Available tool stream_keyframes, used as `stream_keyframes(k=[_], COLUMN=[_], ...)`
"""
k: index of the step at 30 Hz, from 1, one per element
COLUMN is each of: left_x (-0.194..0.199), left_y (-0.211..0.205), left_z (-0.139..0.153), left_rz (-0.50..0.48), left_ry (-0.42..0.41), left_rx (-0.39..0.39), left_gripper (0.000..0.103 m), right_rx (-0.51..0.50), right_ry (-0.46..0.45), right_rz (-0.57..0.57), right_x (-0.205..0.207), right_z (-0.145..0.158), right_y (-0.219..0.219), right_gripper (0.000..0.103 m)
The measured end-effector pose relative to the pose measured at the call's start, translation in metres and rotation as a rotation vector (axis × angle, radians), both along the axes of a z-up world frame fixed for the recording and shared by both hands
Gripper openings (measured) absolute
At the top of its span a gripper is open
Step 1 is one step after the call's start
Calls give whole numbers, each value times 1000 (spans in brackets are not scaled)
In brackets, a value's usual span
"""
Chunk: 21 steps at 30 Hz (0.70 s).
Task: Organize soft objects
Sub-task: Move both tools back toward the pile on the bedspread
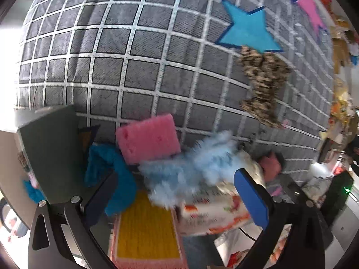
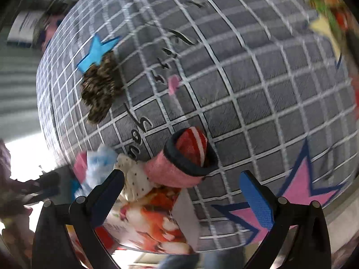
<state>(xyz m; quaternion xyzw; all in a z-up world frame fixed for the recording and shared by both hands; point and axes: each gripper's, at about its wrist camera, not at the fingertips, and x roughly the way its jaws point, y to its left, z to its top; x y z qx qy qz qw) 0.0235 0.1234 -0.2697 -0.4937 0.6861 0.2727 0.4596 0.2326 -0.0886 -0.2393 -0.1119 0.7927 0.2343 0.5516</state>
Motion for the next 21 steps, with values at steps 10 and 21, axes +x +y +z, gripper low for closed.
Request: stream_keyframes(k=[10,21], left_x=[-2,1], left_y=[2,-6], left_z=[-44,-65], left_rz=[-25,-85], left_ry=[104,165], left_rx=[-41,-43], left_gripper=[103,94], right_rx=[-1,2], right_ry=[77,142], right_rz=[-49,-121], right_x=[-3,-5], right_z=[-24,-44], right_y=[0,0], right_gripper=[103,78])
